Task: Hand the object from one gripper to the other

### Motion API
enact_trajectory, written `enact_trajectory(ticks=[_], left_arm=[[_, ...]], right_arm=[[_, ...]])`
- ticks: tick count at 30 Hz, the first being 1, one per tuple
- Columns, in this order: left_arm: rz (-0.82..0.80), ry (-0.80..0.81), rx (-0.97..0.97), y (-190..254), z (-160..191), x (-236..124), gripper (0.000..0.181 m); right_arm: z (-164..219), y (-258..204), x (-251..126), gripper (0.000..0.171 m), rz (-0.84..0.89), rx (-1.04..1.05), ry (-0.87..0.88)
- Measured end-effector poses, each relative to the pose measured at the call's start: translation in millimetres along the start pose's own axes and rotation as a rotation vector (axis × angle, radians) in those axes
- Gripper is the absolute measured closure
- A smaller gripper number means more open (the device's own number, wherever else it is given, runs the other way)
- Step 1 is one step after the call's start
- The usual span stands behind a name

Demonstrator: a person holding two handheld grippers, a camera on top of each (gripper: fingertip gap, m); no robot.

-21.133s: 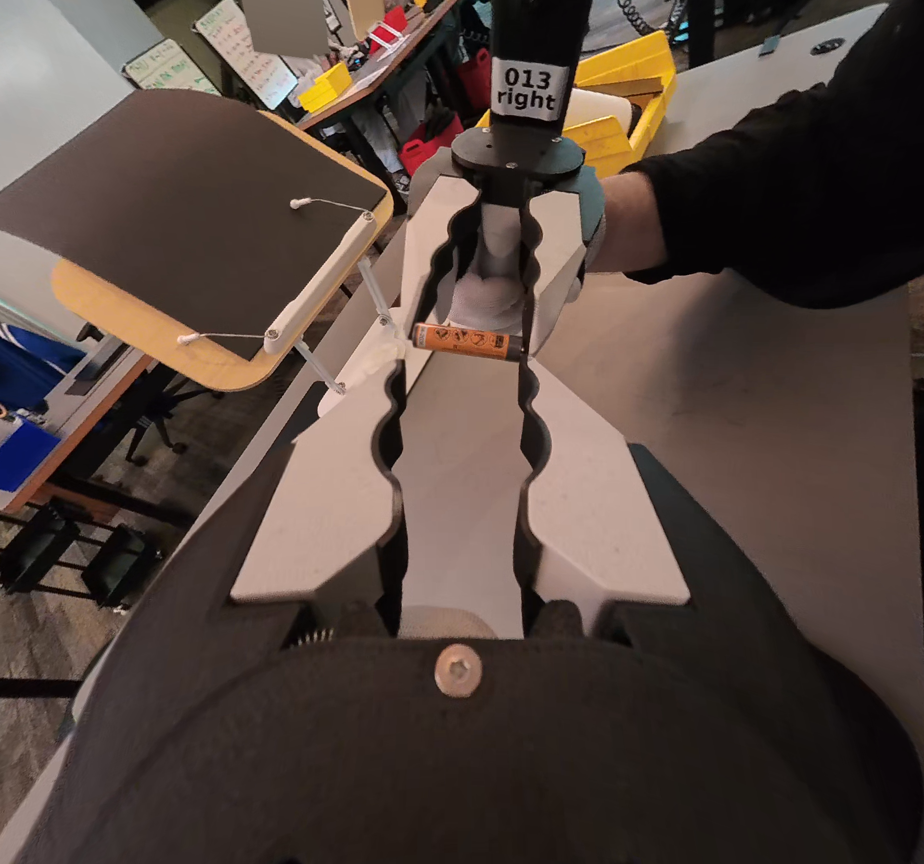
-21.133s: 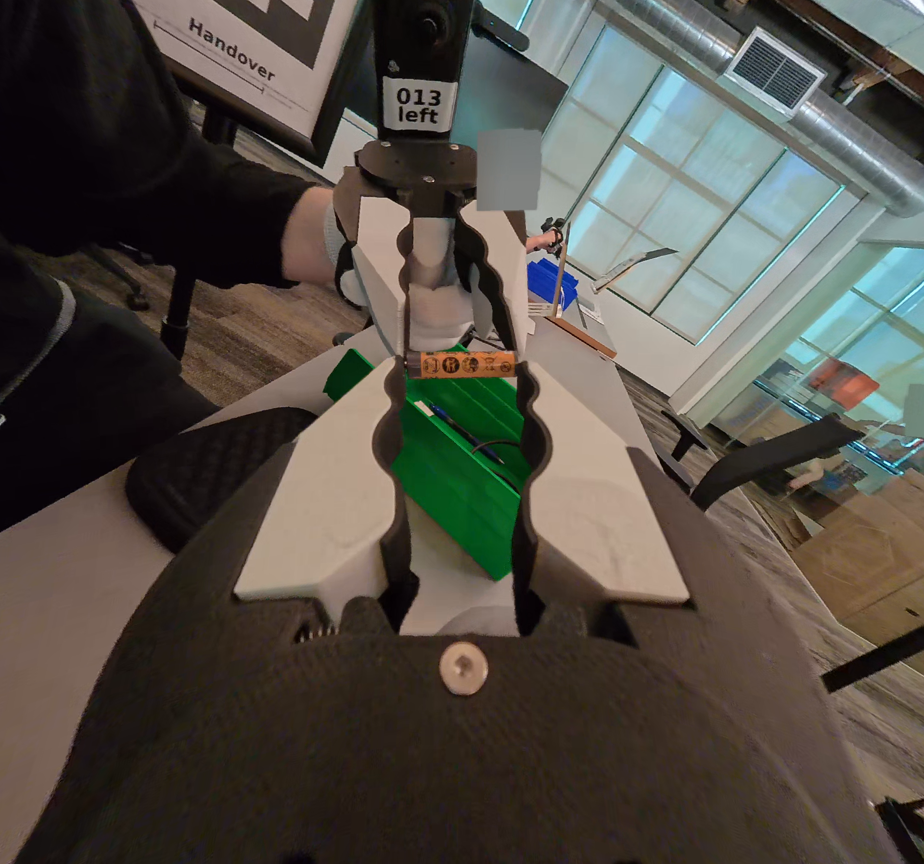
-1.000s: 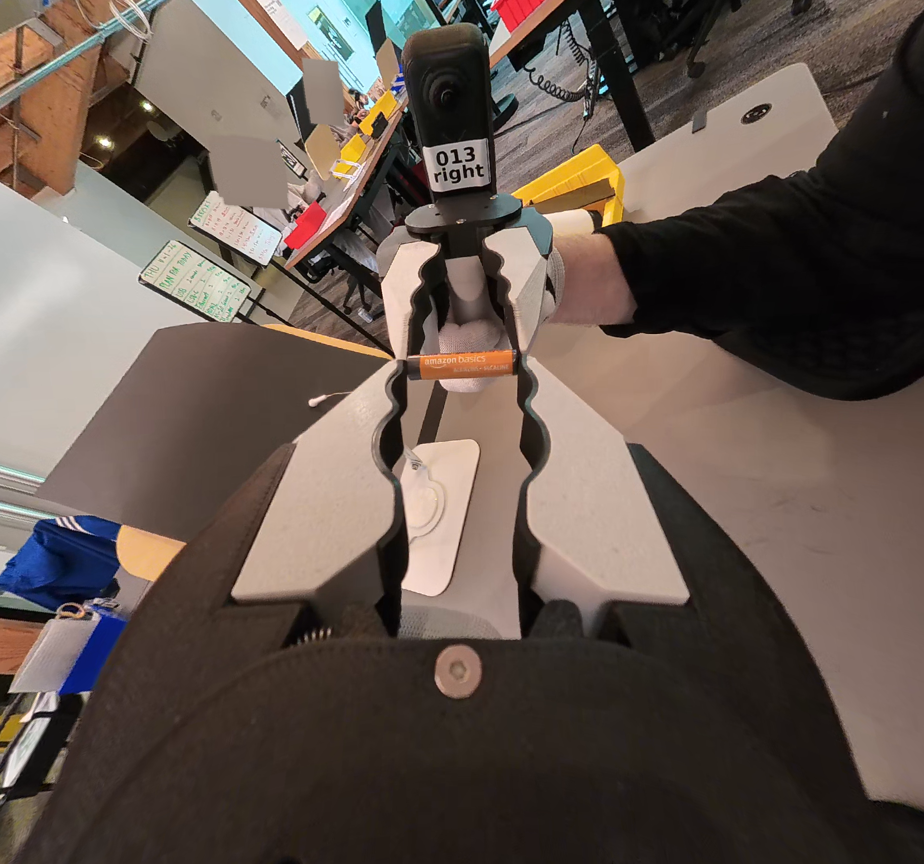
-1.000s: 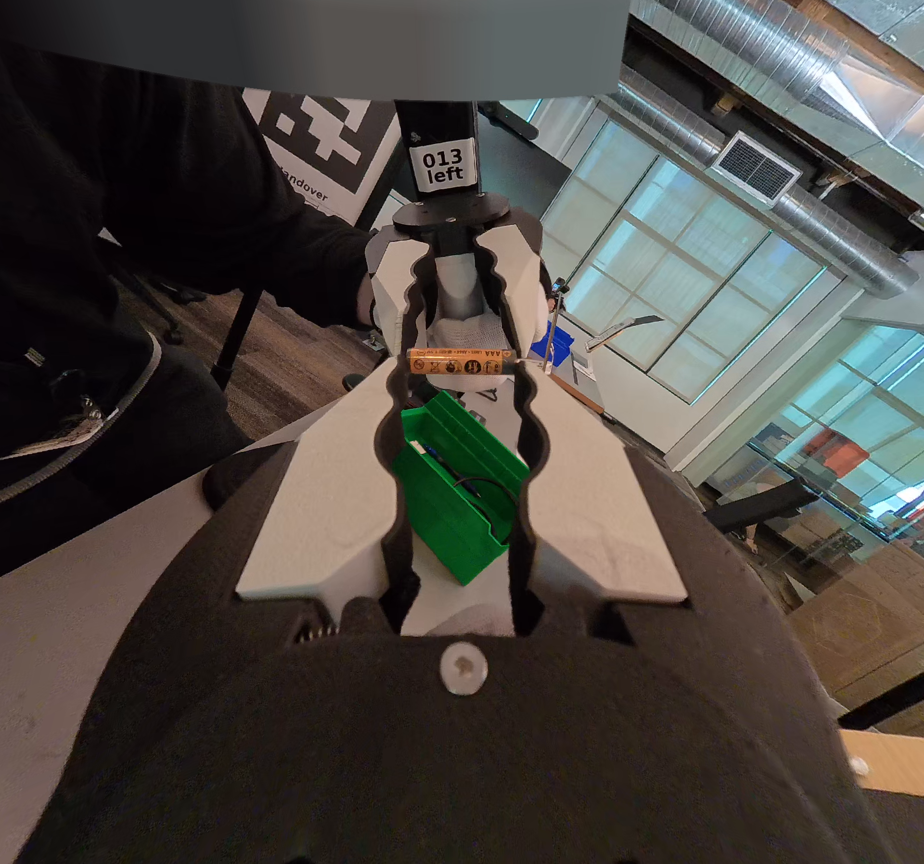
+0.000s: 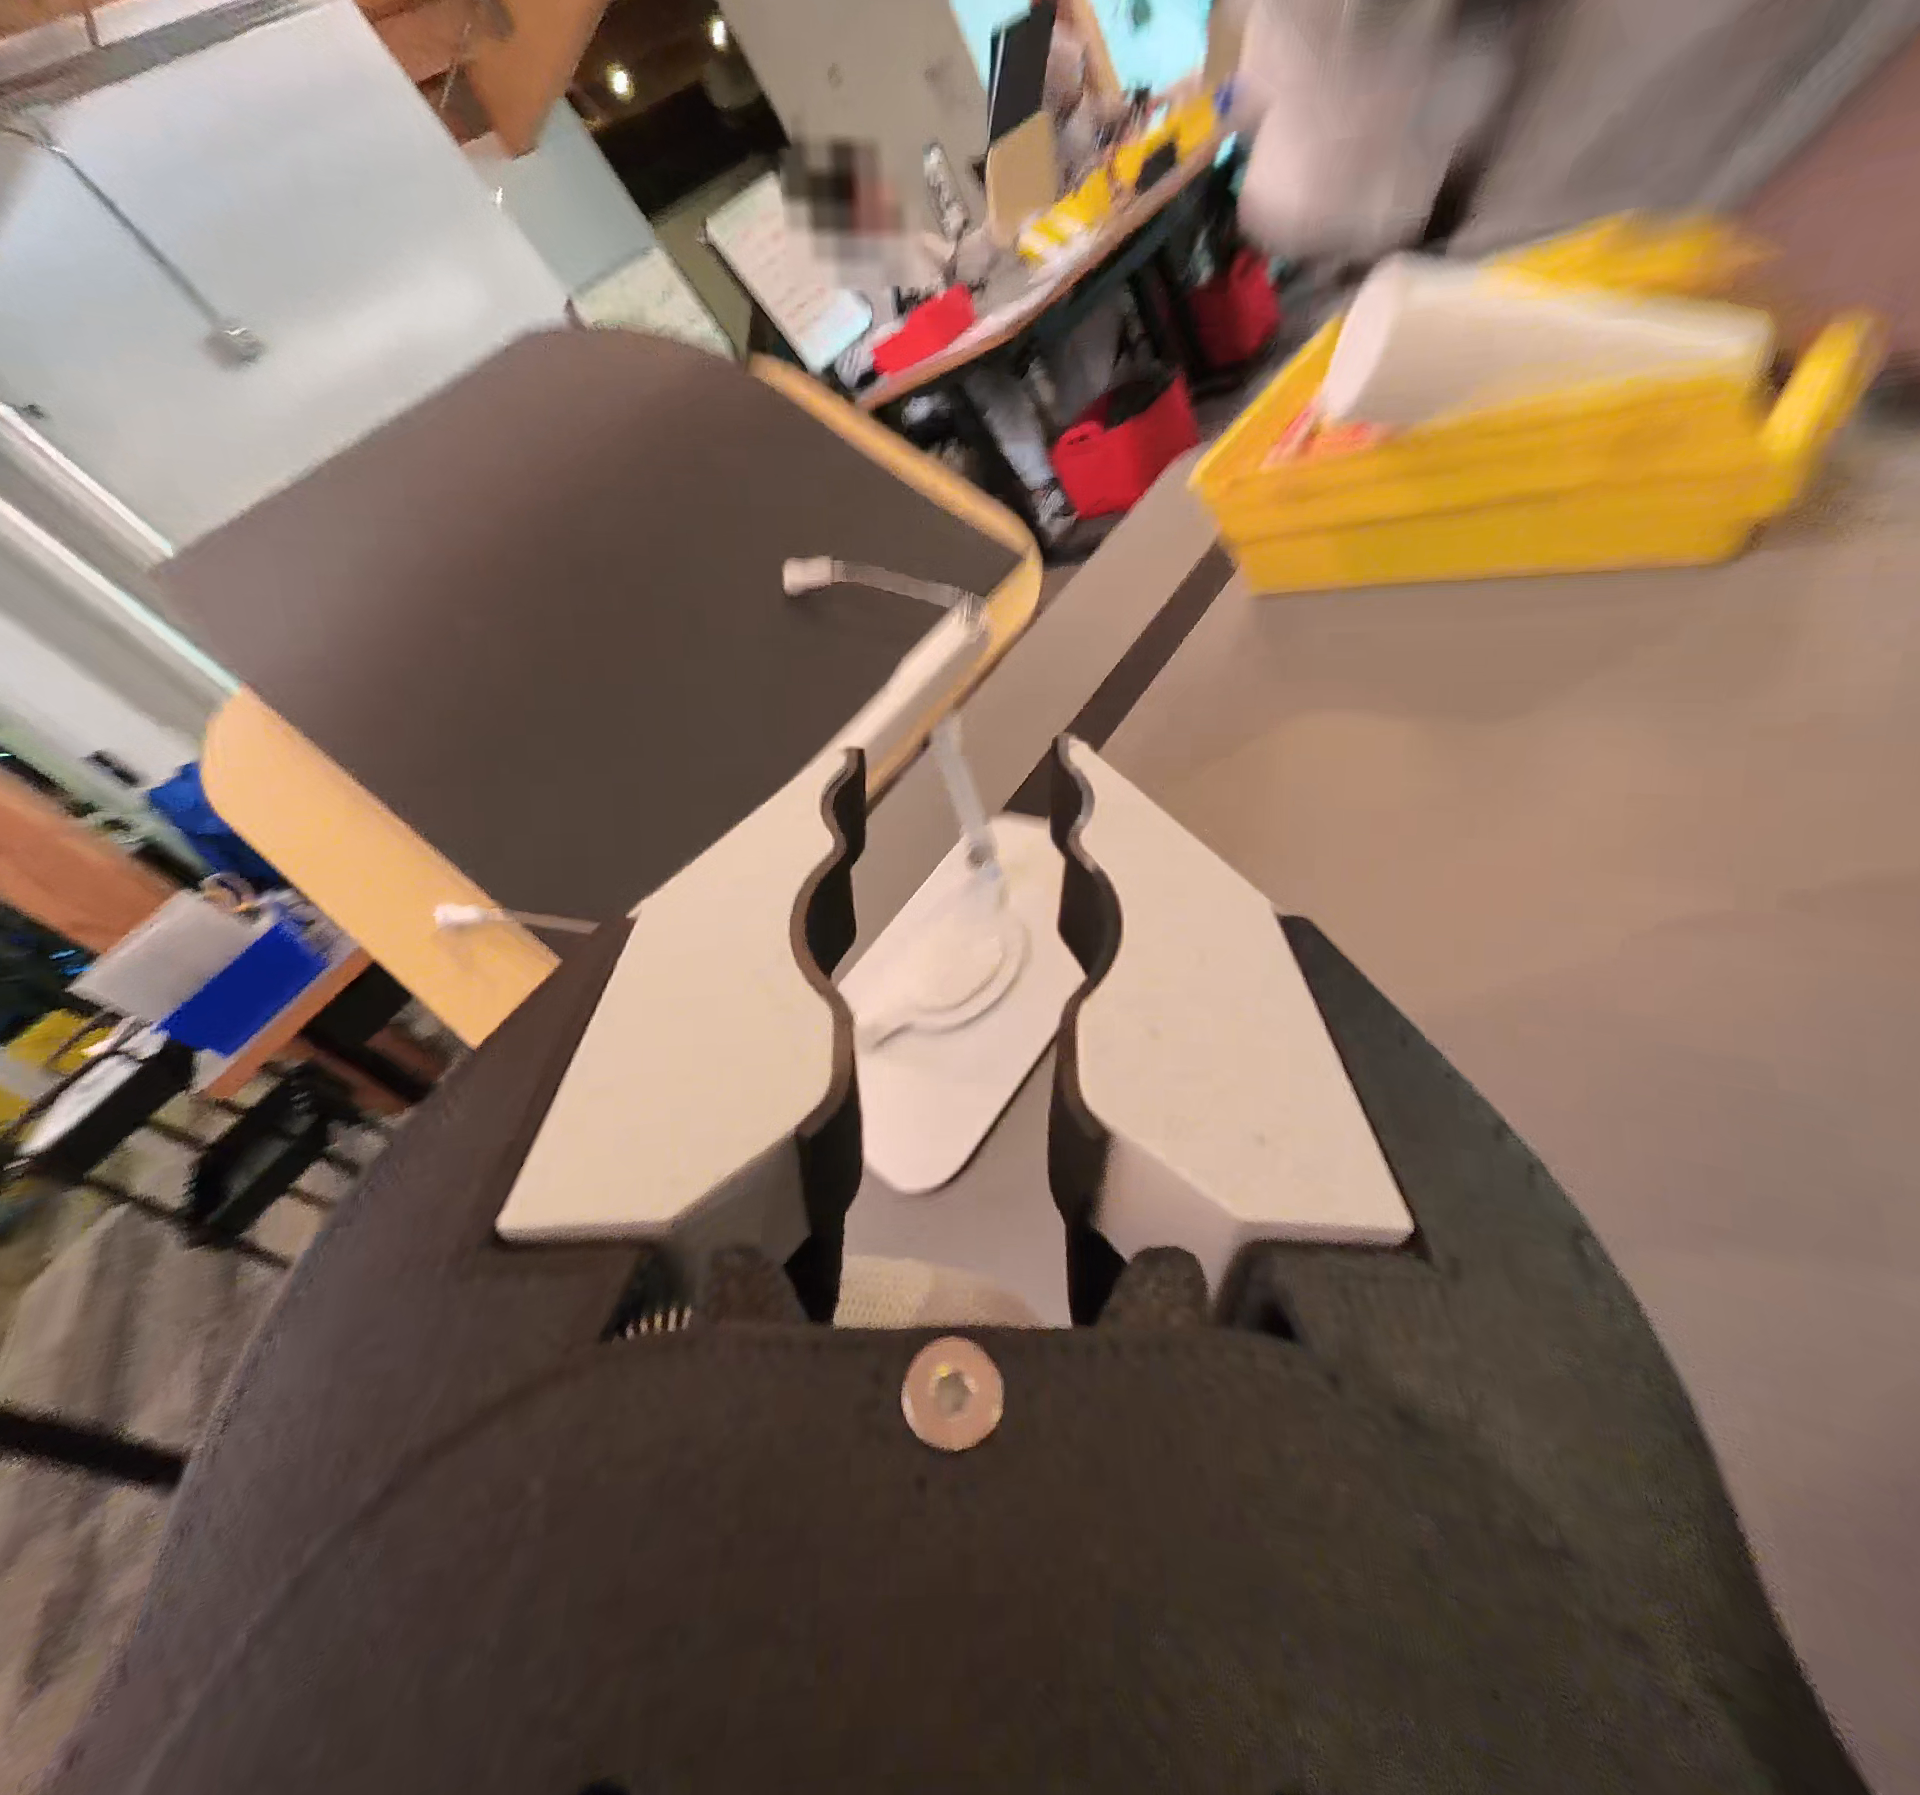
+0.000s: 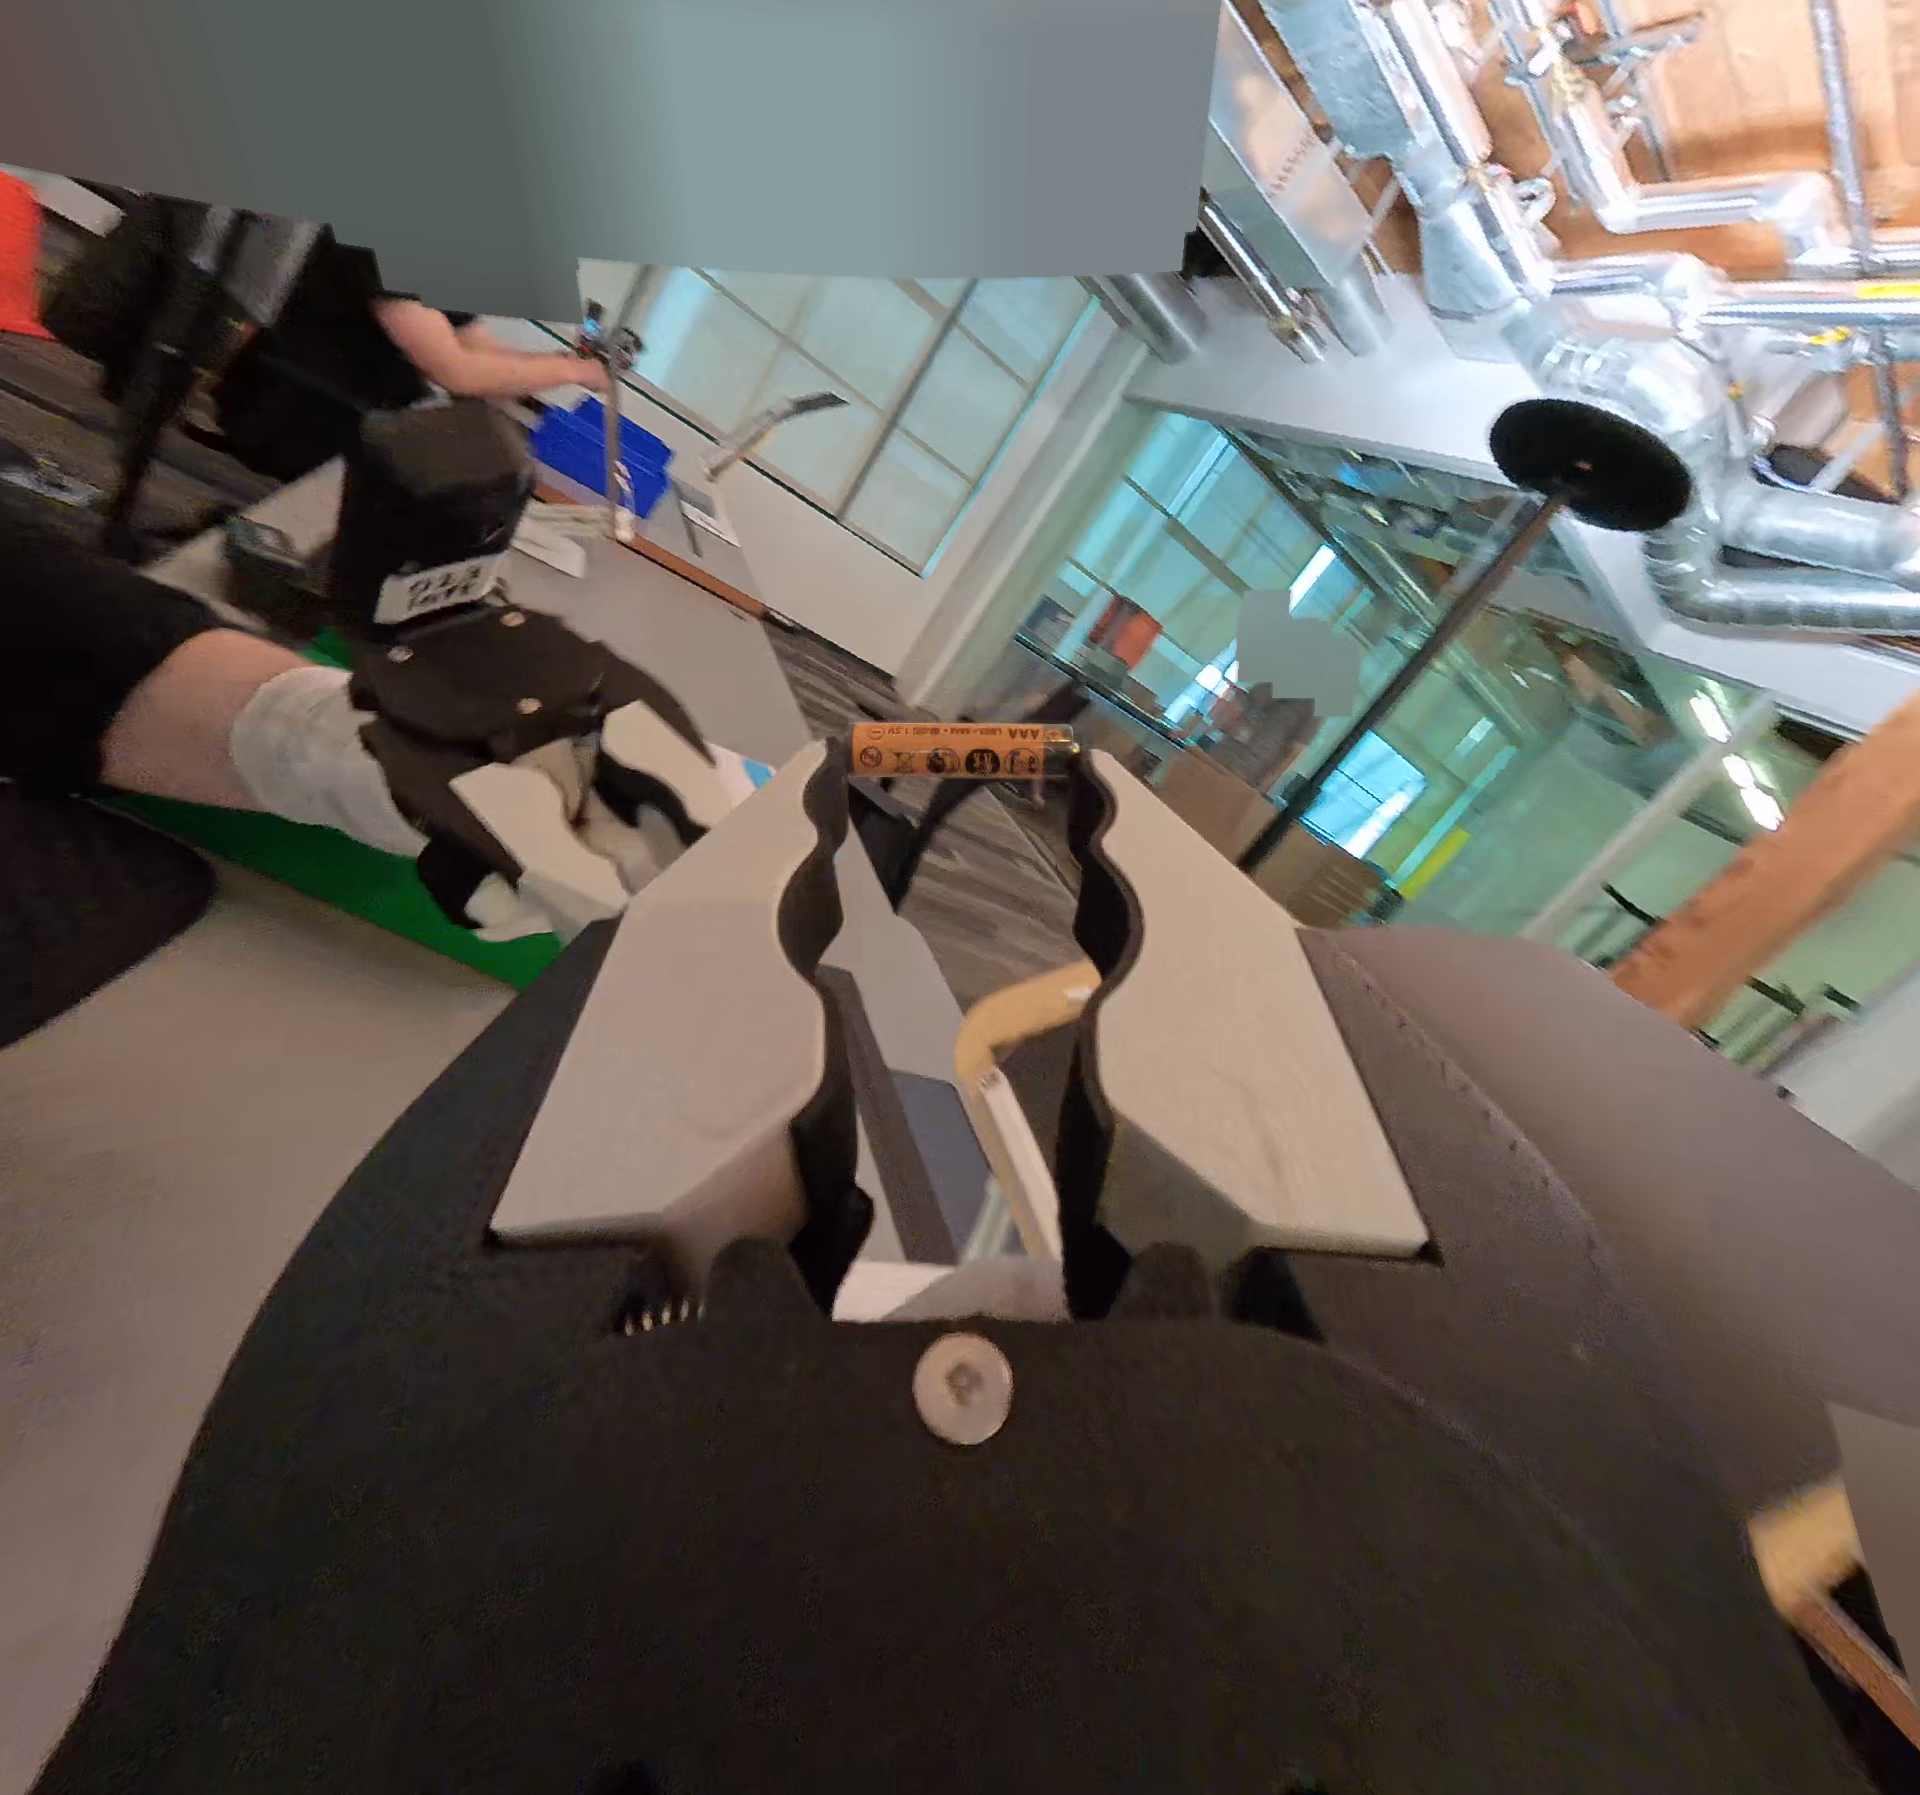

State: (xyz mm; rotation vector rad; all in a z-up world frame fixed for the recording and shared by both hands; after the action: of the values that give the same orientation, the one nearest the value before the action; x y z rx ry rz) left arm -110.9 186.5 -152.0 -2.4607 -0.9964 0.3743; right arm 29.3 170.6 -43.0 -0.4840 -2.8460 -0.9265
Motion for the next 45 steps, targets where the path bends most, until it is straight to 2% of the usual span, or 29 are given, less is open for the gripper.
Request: enact_trajectory(ticks=[5, 10, 13, 16, 19, 21, 24, 31, 37, 40, 45], left_arm=[[-0.007, -0.041, -0.030, 9.9, 59.1, 21.2, 0.148], [-0.062, -0.033, -0.108, 4.6, 94.1, 24.6, 0.150], [-0.095, -0.029, -0.152, 1.8, 107.4, 27.0, 0.151], [-0.102, -0.045, -0.135, 5.2, 114.9, 30.4, 0.151], [-0.100, -0.055, -0.121, 9.5, 117.5, 31.5, 0.151], [-0.096, -0.065, -0.120, 11.9, 120.5, 31.9, 0.151], [-0.092, -0.076, -0.118, 15.1, 124.5, 32.2, 0.151], [-0.067, -0.097, -0.088, 24.4, 129.5, 36.6, 0.151], [-0.057, -0.106, -0.079, 27.3, 131.9, 37.4, 0.151], [-0.055, -0.109, -0.076, 28.3, 132.9, 37.7, 0.150], [-0.041, -0.118, -0.042, 34.0, 132.7, 39.8, 0.151]], right_arm=[[11.6, 43.1, -56.0, 0.131, 0.209, -0.057, -0.205], [38.2, 90.4, -149.0, 0.132, 0.524, -0.059, -0.513], [70.6, 114.6, -217.6, 0.131, 0.737, 0.042, -0.686], [108.5, 130.3, -277.1, 0.131, 0.931, 0.185, -0.774], [149.3, 133.6, -313.2, 0.131, 1.027, 0.333, -0.812], [174.8, 130.7, -331.0, 0.131, 1.070, 0.403, -0.897], [197.7, 128.2, -345.1, 0.131, 1.111, 0.446, -0.980], [230.5, 125.5, -358.4, 0.131, 1.162, 0.580, -0.939], [211.8, 130.2, -358.2, 0.134, 1.163, 0.634, -0.737], [215.4, 128.6, -357.5, 0.136, 1.143, 0.646, -0.723], [193.1, 137.1, -341.7, 0.141, 1.110, 0.621, -0.584]])
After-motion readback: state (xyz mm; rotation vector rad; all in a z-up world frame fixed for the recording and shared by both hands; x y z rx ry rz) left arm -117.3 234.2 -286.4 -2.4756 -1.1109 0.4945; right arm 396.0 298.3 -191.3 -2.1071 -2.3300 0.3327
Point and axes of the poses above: each gripper's, where its closed fingertips meet, x out along the fingers, z out of its underside, y = z × x across the jaws, the point moved 4 cm from there along -x, back along the fingers
